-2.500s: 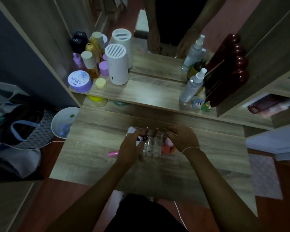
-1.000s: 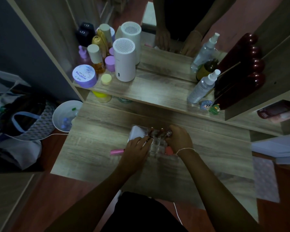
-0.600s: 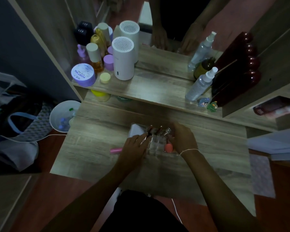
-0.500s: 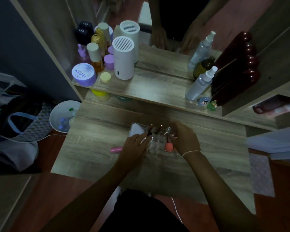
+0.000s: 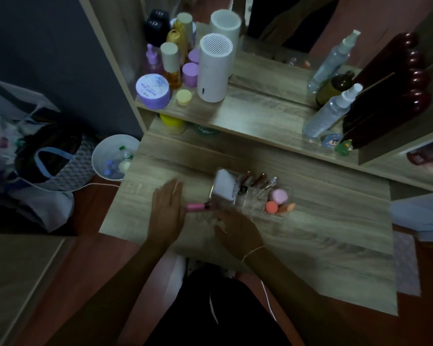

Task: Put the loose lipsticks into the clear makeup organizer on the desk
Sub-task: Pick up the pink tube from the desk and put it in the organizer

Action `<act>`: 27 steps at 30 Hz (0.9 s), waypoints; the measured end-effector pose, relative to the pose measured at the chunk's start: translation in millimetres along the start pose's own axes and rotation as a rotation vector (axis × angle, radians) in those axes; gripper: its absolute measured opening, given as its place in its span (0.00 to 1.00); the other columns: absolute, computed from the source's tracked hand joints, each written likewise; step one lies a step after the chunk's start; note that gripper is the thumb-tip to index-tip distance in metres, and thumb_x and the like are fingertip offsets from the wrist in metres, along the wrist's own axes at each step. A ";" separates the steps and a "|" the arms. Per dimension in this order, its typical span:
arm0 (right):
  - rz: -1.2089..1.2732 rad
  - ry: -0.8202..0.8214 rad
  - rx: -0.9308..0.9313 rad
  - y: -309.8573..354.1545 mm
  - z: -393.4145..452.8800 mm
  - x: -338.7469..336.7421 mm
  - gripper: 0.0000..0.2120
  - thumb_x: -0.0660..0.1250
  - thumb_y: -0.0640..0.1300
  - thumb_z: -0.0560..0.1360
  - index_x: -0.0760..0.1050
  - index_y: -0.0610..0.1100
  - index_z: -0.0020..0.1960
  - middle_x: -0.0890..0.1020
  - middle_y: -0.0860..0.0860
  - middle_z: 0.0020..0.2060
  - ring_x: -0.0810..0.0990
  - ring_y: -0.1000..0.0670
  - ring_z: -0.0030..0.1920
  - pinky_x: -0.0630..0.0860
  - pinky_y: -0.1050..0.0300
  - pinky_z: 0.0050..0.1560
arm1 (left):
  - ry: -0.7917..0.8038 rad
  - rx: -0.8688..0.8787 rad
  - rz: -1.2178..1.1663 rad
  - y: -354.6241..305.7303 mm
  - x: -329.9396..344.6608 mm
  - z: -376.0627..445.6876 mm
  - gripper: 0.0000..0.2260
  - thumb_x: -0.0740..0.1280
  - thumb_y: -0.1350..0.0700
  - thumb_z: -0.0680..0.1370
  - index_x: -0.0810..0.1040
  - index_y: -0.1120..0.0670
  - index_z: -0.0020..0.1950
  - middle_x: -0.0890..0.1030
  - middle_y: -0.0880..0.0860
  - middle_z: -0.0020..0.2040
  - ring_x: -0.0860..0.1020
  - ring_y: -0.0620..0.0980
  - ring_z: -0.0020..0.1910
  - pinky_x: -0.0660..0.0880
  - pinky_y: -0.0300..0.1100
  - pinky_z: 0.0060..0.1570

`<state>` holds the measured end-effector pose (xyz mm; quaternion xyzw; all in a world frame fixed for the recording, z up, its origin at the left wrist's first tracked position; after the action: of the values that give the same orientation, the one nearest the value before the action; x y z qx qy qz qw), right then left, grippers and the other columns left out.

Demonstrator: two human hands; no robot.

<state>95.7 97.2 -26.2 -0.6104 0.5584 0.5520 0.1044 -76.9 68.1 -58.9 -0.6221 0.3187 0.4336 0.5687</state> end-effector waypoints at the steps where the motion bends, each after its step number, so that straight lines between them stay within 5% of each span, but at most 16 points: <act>1: -0.002 0.025 -0.032 9.0 5.5 8.1 0.18 0.61 0.43 0.75 0.71 0.43 0.65 0.74 0.42 0.65 0.73 0.41 0.63 0.70 0.49 0.61 | 0.022 -0.032 0.032 10.6 1.6 -4.5 0.27 0.52 0.53 0.75 0.62 0.63 0.71 0.66 0.65 0.71 0.64 0.63 0.70 0.56 0.60 0.69; 8: -0.116 0.009 -0.036 44.1 43.8 36.1 0.19 0.54 0.41 0.79 0.66 0.47 0.70 0.69 0.46 0.68 0.72 0.44 0.65 0.72 0.48 0.62 | 0.152 -0.138 0.129 58.6 17.3 -23.9 0.28 0.65 0.53 0.77 0.60 0.62 0.73 0.61 0.65 0.74 0.61 0.64 0.72 0.60 0.62 0.68; 12: -0.283 0.068 0.019 45.1 62.7 45.7 0.17 0.50 0.43 0.80 0.66 0.46 0.67 0.69 0.45 0.65 0.72 0.44 0.62 0.70 0.48 0.61 | 0.194 -0.130 0.147 70.6 22.3 -29.4 0.29 0.61 0.46 0.79 0.58 0.59 0.74 0.60 0.62 0.75 0.59 0.61 0.74 0.57 0.60 0.70; 16: -0.202 0.019 -0.029 50.7 70.4 49.0 0.14 0.55 0.39 0.78 0.71 0.38 0.61 0.72 0.39 0.60 0.74 0.38 0.58 0.74 0.41 0.57 | 0.203 -0.122 0.163 74.2 25.8 -33.2 0.29 0.54 0.43 0.79 0.55 0.57 0.75 0.58 0.60 0.76 0.56 0.59 0.75 0.54 0.58 0.72; 21: -0.172 -0.065 -0.034 48.3 78.3 52.5 0.14 0.56 0.45 0.81 0.74 0.40 0.60 0.76 0.41 0.56 0.76 0.41 0.55 0.74 0.47 0.55 | 0.178 -0.123 0.169 76.3 28.5 -34.8 0.29 0.48 0.41 0.79 0.52 0.55 0.76 0.57 0.59 0.76 0.54 0.57 0.75 0.52 0.55 0.72; 27: -0.046 -0.152 -0.022 45.5 56.4 55.3 0.14 0.56 0.48 0.81 0.73 0.41 0.59 0.77 0.41 0.53 0.77 0.40 0.52 0.74 0.44 0.53 | 0.154 -0.119 0.174 78.8 31.6 -35.9 0.28 0.50 0.42 0.80 0.53 0.55 0.76 0.58 0.59 0.76 0.55 0.56 0.75 0.53 0.55 0.72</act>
<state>15.0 91.7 -68.5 -0.5805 0.5284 0.6004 0.1527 -127.3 24.0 -122.2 -0.6564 0.3878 0.4503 0.4648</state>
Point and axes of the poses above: each hand's wrist, its own z-axis towards the middle knuckle, its own x-axis out of the palm, y = z × x, the point moved 5 cm from there along z, towards the middle knuckle
